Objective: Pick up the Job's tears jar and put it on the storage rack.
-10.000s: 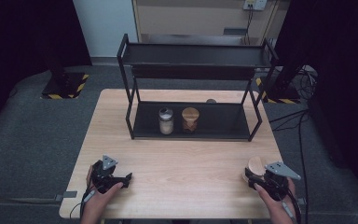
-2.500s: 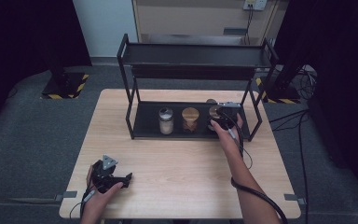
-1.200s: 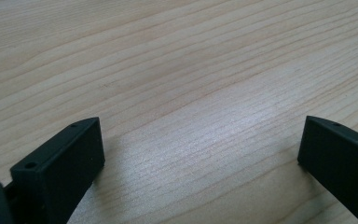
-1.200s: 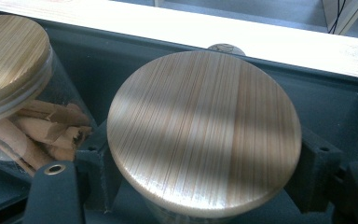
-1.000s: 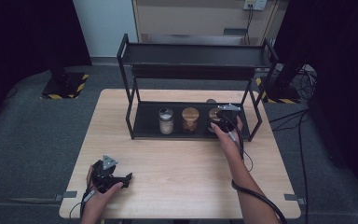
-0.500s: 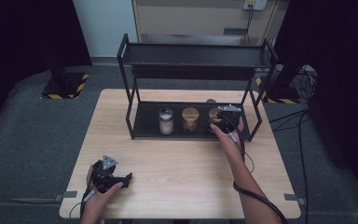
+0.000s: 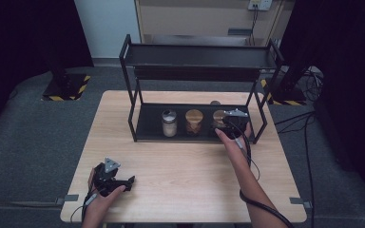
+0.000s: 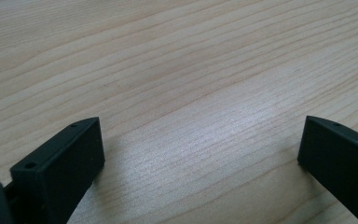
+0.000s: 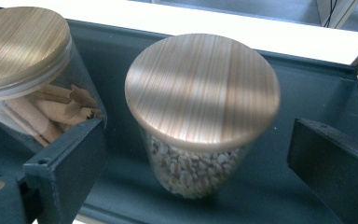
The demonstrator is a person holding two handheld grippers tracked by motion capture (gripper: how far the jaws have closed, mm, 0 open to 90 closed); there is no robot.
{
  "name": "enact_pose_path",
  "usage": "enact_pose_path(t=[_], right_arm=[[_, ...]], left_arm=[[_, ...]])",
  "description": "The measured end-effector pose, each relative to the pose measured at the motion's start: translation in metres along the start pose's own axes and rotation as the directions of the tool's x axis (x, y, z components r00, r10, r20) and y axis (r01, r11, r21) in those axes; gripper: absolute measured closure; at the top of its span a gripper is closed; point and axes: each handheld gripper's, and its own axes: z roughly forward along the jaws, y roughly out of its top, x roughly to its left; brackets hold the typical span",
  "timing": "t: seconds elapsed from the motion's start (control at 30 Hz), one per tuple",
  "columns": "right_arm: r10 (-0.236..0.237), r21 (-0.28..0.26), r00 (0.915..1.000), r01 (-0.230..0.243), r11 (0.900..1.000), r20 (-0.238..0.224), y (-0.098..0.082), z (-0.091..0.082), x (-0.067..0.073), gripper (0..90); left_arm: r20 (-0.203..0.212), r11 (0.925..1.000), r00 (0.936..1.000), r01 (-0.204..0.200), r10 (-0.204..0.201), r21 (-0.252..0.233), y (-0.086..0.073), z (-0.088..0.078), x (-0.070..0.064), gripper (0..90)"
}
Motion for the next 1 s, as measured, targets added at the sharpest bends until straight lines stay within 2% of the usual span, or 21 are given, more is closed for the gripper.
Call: enact_pose_path(t=[0.3,1.0], right_arm=[[-0.008,-0.001,1.0,0.008,1.0,-0.004,-0.005,-0.02,0.002,5.0],[-0.044,0.0,0.9987,0.044,0.999,-0.026,-0.021,-0.053,0.001,4.9]], left_arm=[[0.001,1.0,1.0,0.0,0.0,0.0,0.0,0.0,0.0,0.0],[0.001,1.0,1.0,-0.001,0.001,0.0,0.0,0.0,0.0,0.0]])
